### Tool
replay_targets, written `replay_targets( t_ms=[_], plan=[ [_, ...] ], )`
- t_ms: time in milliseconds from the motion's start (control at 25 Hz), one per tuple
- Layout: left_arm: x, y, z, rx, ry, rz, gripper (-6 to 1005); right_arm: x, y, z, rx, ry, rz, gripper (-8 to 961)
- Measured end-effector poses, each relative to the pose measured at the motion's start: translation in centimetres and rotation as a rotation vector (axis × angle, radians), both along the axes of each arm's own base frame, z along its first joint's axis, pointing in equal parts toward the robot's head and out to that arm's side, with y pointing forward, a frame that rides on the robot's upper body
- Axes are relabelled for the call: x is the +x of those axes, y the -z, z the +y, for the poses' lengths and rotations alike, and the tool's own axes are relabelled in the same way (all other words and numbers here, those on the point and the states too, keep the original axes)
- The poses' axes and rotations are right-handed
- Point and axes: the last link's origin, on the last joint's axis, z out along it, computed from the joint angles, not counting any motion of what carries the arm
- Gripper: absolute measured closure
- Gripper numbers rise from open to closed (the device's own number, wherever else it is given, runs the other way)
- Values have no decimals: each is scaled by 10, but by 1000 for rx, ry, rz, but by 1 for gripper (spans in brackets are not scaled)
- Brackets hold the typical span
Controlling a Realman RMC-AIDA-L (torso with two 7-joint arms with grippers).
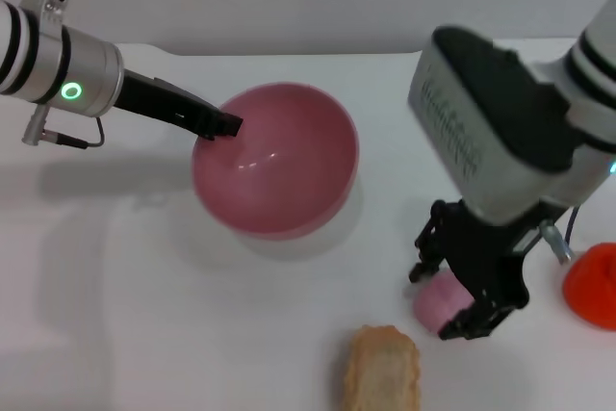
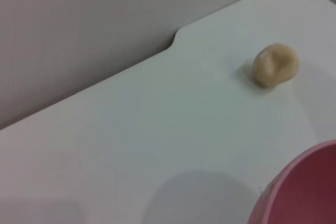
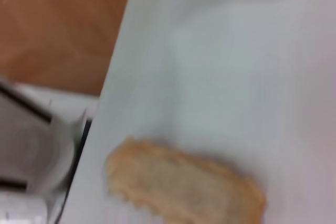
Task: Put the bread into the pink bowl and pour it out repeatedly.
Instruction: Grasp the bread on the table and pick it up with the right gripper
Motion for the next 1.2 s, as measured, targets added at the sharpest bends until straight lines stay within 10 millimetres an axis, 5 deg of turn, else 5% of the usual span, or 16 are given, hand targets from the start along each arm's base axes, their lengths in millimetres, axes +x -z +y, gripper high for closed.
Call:
replay_targets(
  t_ms=[440, 1200],
  plan=[
    [-7, -1, -4, 34, -35, -86, 955, -5, 6, 0, -87, -223, -71, 348],
    [-2, 0, -3, 29, -35, -95, 955, -18, 46, -37, -348, -528, -138, 346]
  ],
)
